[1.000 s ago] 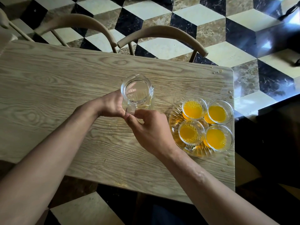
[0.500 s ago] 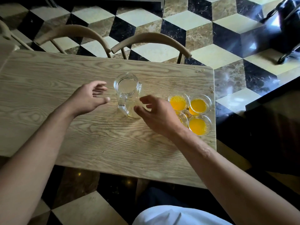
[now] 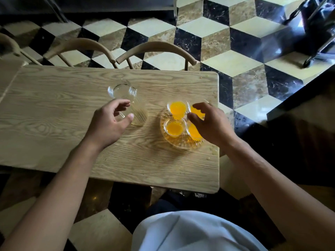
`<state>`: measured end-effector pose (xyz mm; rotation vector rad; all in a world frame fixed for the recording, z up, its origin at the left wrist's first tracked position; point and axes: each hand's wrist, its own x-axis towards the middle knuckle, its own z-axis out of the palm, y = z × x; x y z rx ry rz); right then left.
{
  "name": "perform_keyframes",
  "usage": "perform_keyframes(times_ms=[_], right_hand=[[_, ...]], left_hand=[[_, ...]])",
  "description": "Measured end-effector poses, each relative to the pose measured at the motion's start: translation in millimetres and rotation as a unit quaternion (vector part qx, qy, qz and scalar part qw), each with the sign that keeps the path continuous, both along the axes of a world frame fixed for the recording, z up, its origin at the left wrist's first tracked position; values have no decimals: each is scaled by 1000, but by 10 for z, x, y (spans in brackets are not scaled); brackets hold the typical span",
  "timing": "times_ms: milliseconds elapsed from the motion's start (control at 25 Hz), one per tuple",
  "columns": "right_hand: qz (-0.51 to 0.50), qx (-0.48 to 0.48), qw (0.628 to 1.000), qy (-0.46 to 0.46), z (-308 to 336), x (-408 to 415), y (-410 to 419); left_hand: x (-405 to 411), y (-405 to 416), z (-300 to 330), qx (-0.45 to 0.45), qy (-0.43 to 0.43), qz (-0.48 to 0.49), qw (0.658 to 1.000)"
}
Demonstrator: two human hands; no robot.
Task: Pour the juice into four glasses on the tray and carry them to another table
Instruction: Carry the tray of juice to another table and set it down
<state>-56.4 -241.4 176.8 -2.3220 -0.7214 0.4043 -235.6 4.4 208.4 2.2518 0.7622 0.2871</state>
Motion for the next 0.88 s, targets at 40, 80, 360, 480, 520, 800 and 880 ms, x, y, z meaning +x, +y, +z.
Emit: perform_keyframes(times_ms=[40,80,360,480,520,800,880], right_hand=[[-3,-2,1000,2,-34,42,-115],[-6,-3,1000,5,-70,80,-218],[-21,-36,998,46,-335,249,-713],[-29,-36,995,85,-431,279,-822],[-32,-38,994,95,-467,276,-849],[-79,-54,987,132,-818,260,-809],[-90,-53,984,146,-903,283,-756]], left_hand=[[16,-138,-45,-7,3,-2,1000],[30,-262,-103,-15,11,-1,1000],[-1,-748,-600,-59,77,5,995],[4,-761,-793,-79,89,31,992],[11,-747,-857,-85,94,41,991],[260,-490,-1299,-146,125,66,979],[345,-418,-1402,-150,123,68,979]])
